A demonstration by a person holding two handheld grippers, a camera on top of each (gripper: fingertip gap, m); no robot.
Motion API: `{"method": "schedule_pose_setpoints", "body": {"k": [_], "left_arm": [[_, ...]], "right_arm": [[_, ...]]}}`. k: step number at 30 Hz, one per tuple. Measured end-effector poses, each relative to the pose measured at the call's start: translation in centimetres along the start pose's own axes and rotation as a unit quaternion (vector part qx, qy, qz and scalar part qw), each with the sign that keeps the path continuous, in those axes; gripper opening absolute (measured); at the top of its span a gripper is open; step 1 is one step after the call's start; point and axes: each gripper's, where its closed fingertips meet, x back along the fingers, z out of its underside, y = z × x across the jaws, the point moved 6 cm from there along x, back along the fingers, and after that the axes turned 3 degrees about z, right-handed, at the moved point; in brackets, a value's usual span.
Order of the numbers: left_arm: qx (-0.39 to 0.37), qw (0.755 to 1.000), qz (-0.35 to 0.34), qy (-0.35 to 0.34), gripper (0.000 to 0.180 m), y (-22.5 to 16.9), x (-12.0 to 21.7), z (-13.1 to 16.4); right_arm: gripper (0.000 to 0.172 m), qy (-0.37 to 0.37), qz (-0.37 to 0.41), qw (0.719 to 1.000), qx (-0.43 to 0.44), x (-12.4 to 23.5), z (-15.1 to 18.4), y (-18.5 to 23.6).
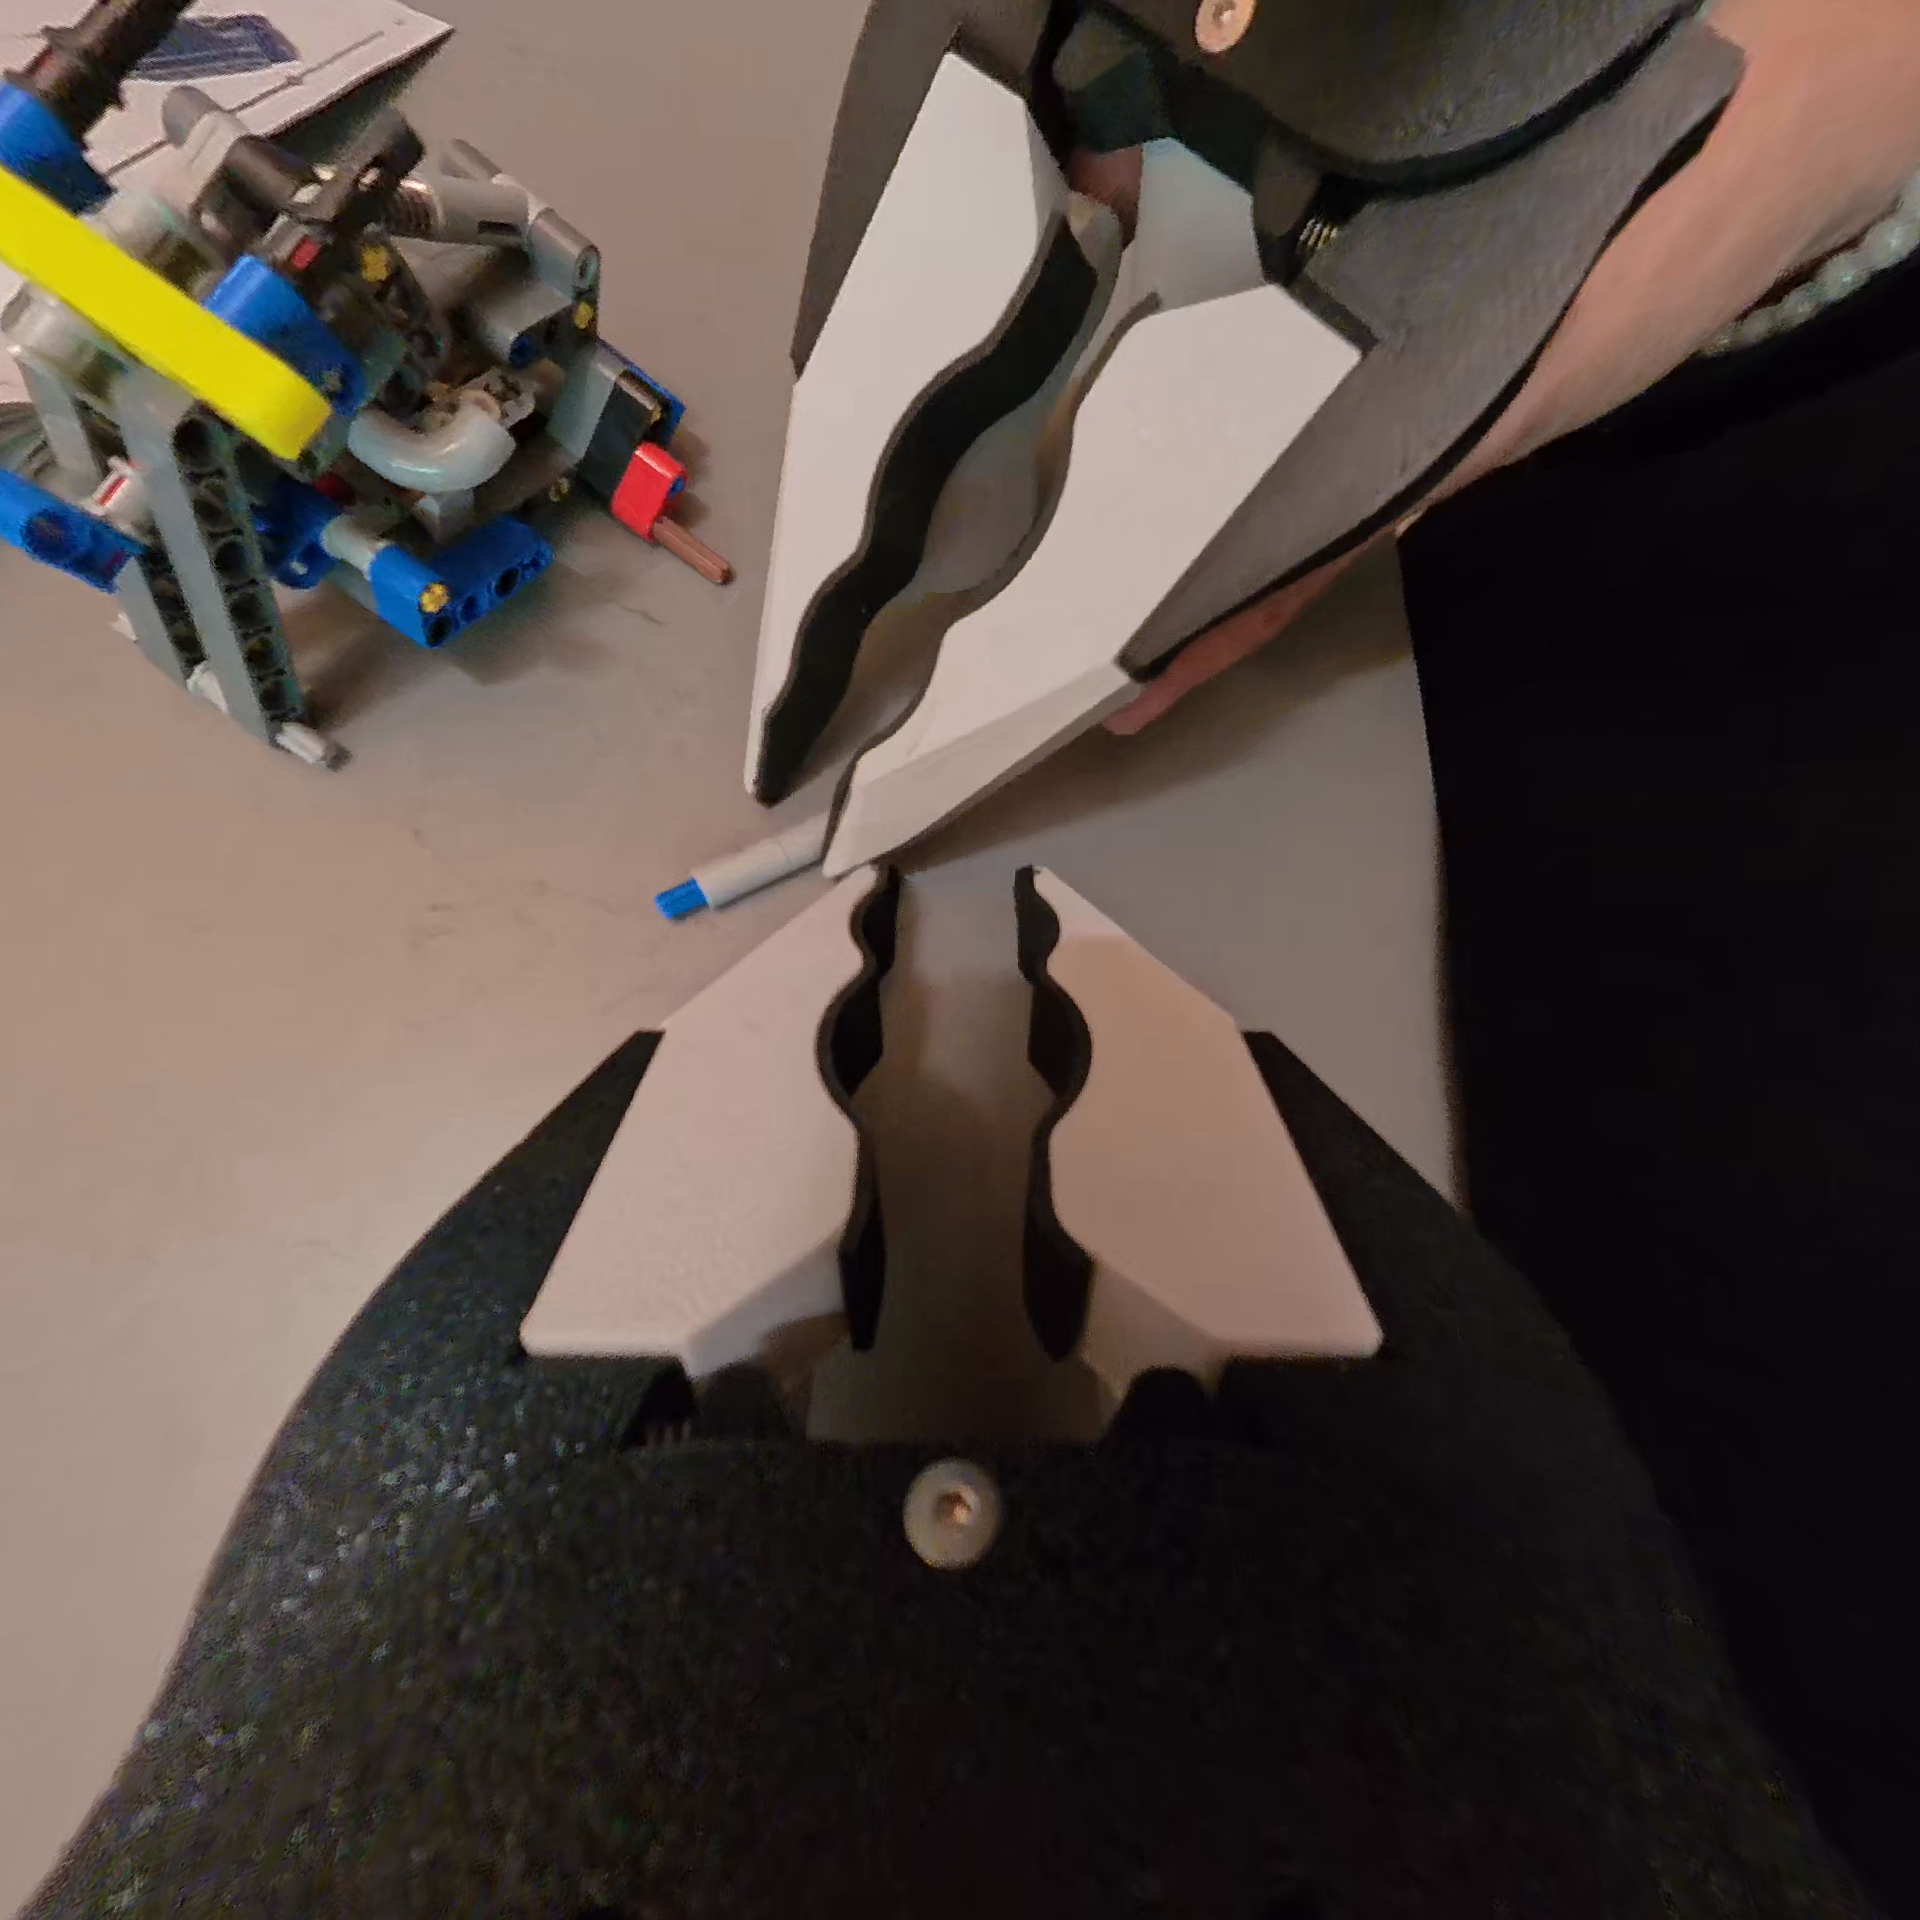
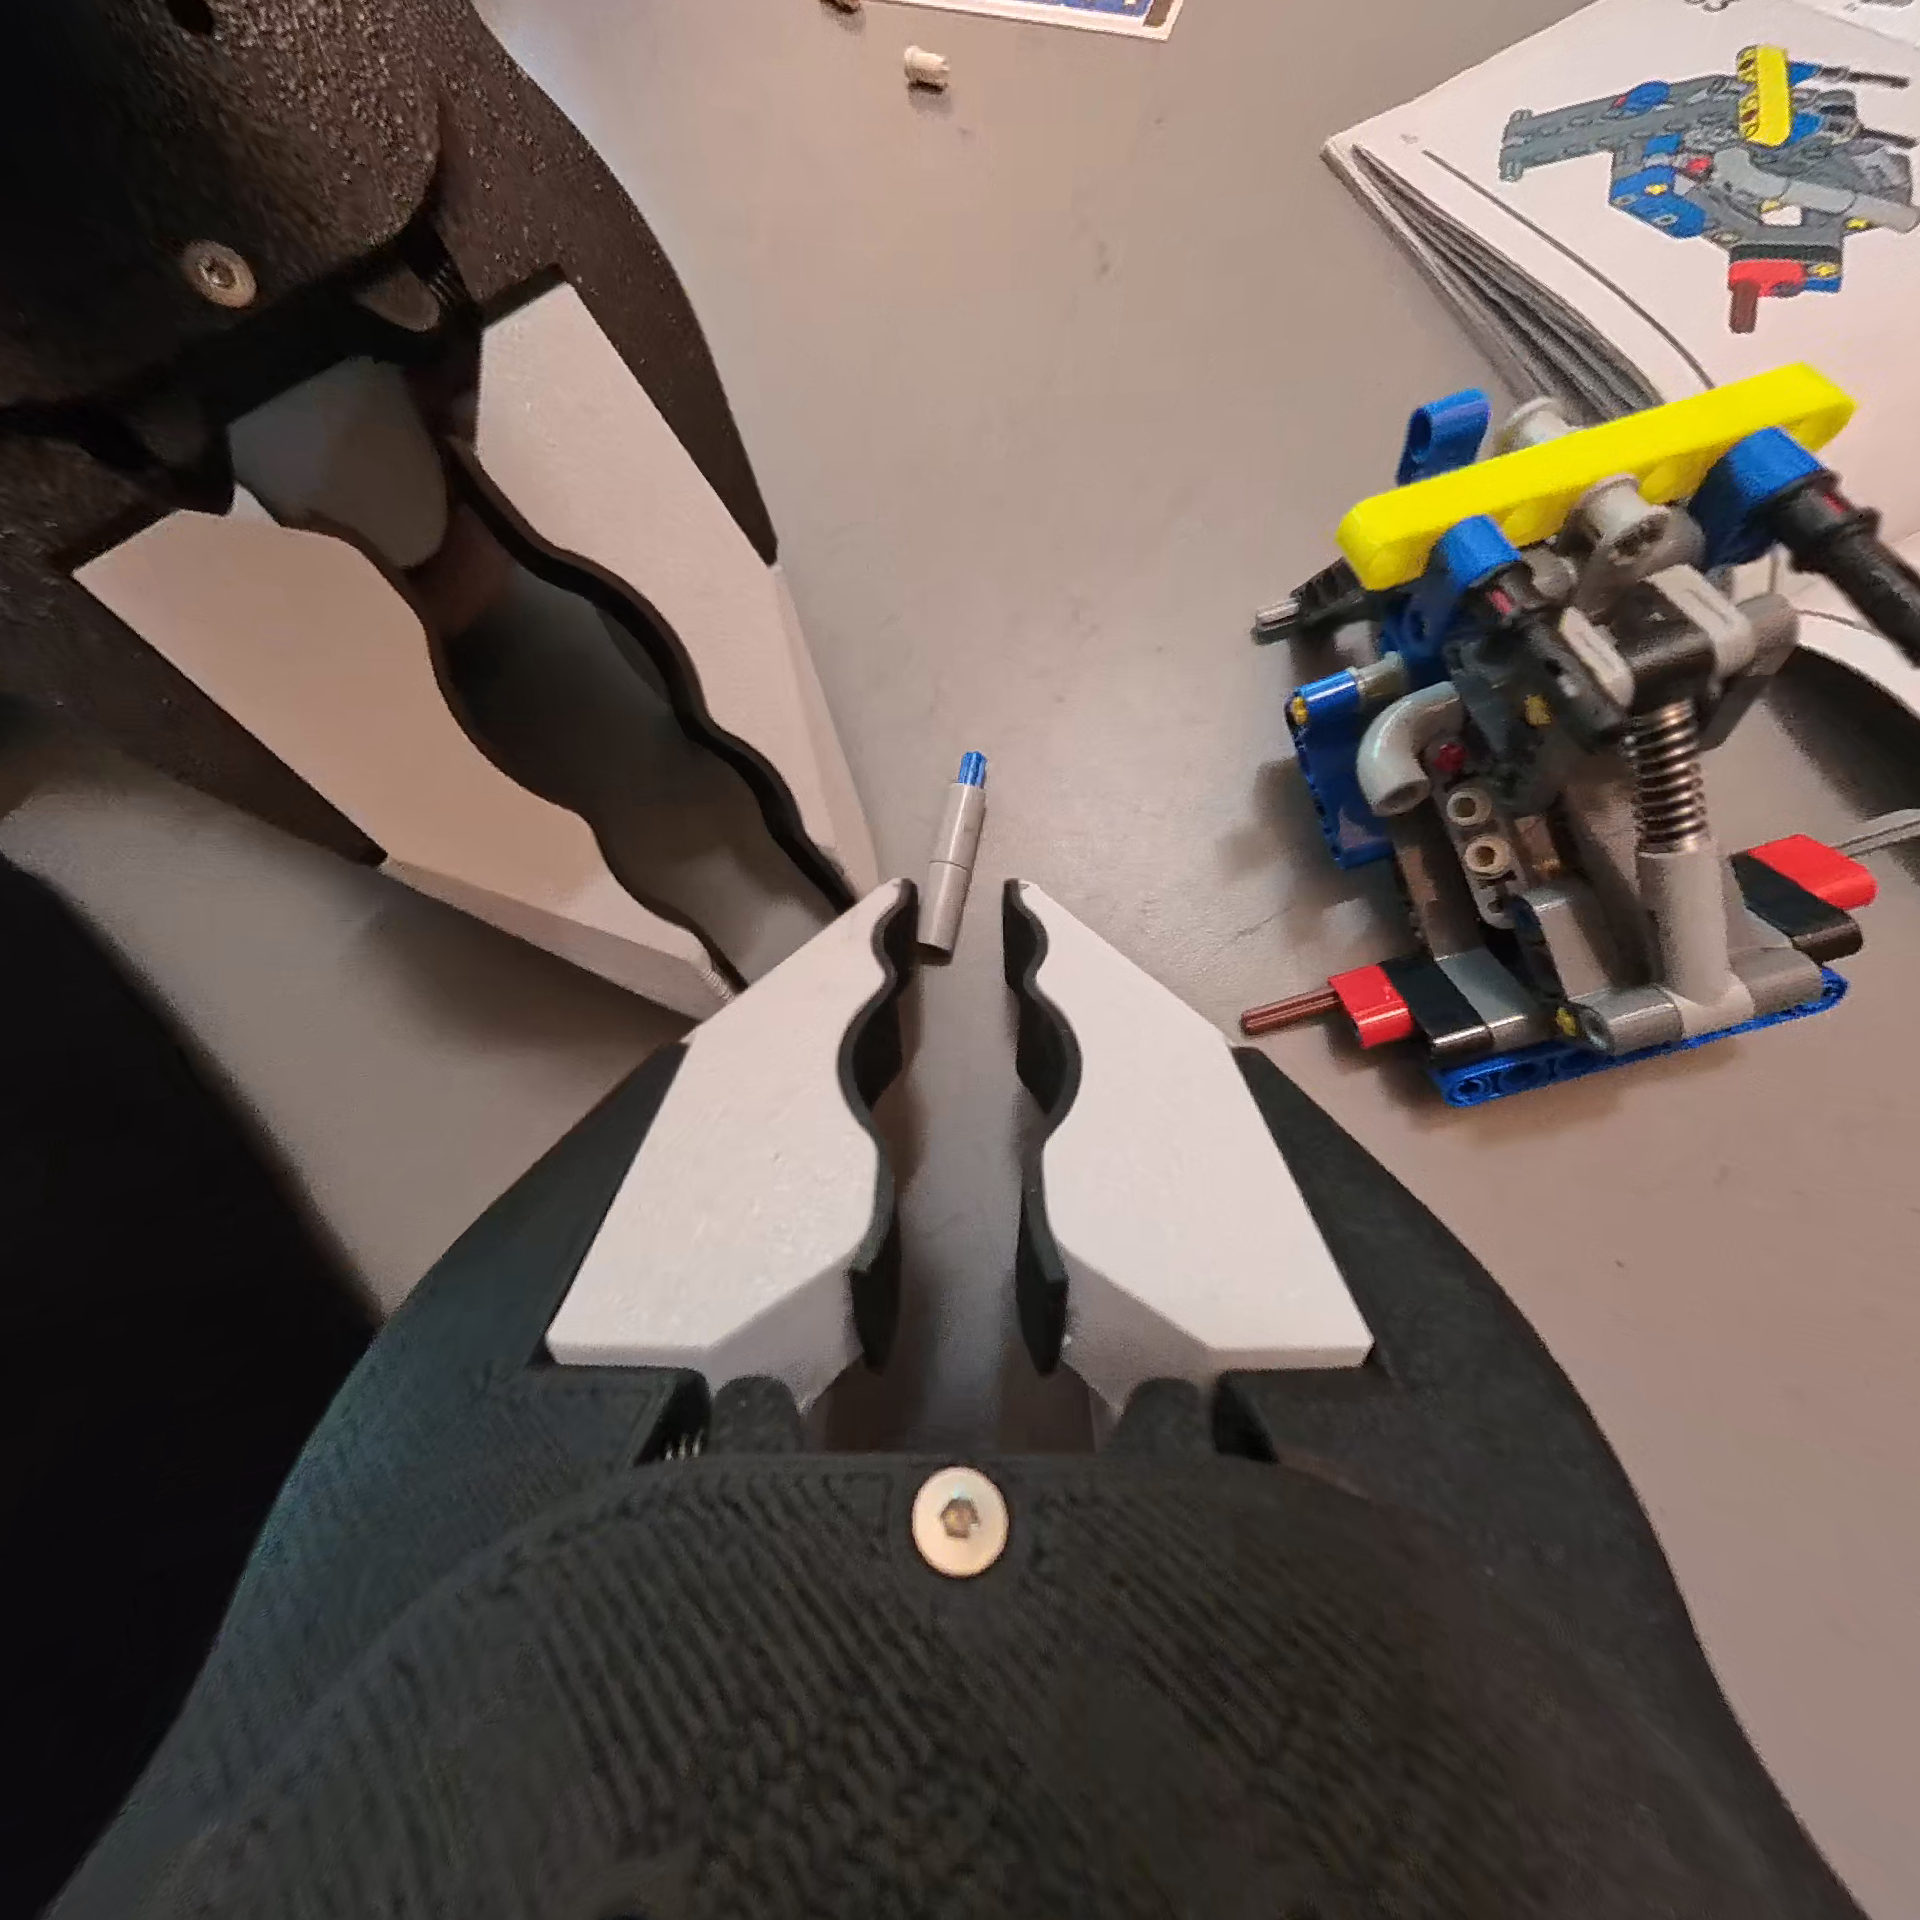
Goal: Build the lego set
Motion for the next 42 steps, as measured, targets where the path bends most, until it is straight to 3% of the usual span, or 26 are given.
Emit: {"method": "schedule_pose_setpoints", "body": {"k": [6, 10, 14, 17, 22, 26, 34, 36, 42], "left_arm": [[-0.009, 1.000, 0.005, 0.007, 0.021, 0.0, 0.2, 0.2], [-0.029, 0.999, -0.026, 0.020, 0.021, 1.4, 1.9, 0.7], [-0.057, 0.996, -0.071, 0.006, 0.023, 3.0, 3.2, 0.7], [-0.047, 0.998, -0.033, 0.013, 0.029, 2.9, 2.8, 0.9], [0.051, 0.996, 0.068, -0.031, 0.029, 2.5, 2.2, 0.1], [0.096, 0.986, 0.122, -0.069, 0.021, 2.7, 2.5, -0.9], [0.169, 0.959, 0.195, -0.120, 0.017, 2.7, 2.9, -2.3], [0.185, 0.958, 0.183, -0.122, 0.005, 3.1, 2.8, -2.3], [0.078, 0.984, 0.116, -0.112, 0.005, 3.0, 2.5, -2.2]], "right_arm": [[0.005, -0.002, 0.013, 0.998, 0.056, 0.1, 0.3, -0.1], [0.005, -0.006, 0.028, 0.988, 0.152, 0.5, 0.6, -0.1], [0.005, -0.036, 0.049, 0.957, 0.283, 0.8, 0.8, 0.3], [0.005, -0.098, 0.073, 0.923, 0.364, 1.5, 0.3, 1.1], [0.006, -0.155, 0.162, 0.856, 0.467, 2.9, -0.1, 1.3], [0.005, -0.176, 0.193, 0.831, 0.491, 3.6, -0.1, 1.3], [0.005, -0.180, 0.193, 0.827, 0.496, 3.5, -0.2, 1.3], [0.005, -0.181, 0.185, 0.829, 0.495, 3.4, -0.1, 1.4], [0.012, -0.179, 0.120, 0.905, 0.367, 3.5, 0.1, 0.3]]}}
